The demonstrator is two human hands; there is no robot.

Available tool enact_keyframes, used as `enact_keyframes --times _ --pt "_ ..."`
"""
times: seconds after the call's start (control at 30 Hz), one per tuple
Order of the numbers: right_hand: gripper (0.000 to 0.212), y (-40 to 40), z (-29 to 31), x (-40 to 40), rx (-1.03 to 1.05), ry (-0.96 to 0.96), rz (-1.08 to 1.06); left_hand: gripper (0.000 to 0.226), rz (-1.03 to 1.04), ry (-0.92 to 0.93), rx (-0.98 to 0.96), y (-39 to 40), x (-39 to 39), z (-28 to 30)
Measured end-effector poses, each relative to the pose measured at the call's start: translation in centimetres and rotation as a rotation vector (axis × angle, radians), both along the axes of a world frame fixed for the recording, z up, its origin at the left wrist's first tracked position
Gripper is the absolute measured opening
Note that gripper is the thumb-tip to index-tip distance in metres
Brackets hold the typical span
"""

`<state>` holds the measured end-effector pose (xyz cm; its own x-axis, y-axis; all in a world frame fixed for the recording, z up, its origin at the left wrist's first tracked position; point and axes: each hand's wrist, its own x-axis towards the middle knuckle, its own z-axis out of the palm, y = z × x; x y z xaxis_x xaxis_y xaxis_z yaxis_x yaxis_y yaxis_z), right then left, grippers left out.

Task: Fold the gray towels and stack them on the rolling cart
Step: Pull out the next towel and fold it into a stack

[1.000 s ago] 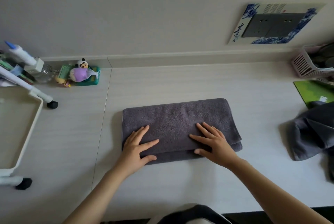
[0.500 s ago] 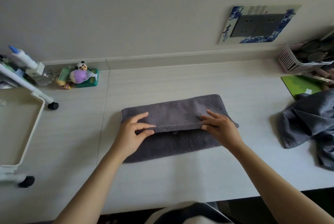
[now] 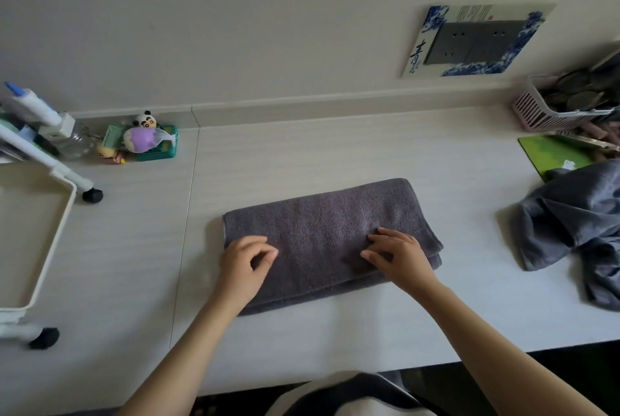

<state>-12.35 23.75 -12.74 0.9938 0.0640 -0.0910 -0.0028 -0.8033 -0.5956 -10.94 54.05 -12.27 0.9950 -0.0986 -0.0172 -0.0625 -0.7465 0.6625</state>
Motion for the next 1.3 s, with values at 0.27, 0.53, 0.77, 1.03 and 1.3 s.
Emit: enact_keyframes --times 0.27,0.53,0.77,1.03,1.3 --pt "0.034 6.2 1.8 1.0 0.333 0.095 -0.038 0.072 0.454 0.234 0.033 -0.4 -0.2 -0.3" --pt "0.036 9.8 0.8 1.2 0.629 0.199 -0.195 0.056 0.648 0.644 -0.630 0.1 0.9 3.5" --pt "0.107 9.0 2.2 1.2 0.876 0.344 -0.066 0.049 0.287 0.430 -0.603 -5.4 2.3 10.0" --pt "0.075 0.0 6.9 3.1 1.296 0.486 -0.571 0.080 0.129 0.346 -0.212 -15.0 4.2 12.8" --pt "0.061 -8.3 7.5 4.8 0.710 0.423 -0.436 0.071 0.054 0.645 -0.555 -24.8 5.7 8.5"
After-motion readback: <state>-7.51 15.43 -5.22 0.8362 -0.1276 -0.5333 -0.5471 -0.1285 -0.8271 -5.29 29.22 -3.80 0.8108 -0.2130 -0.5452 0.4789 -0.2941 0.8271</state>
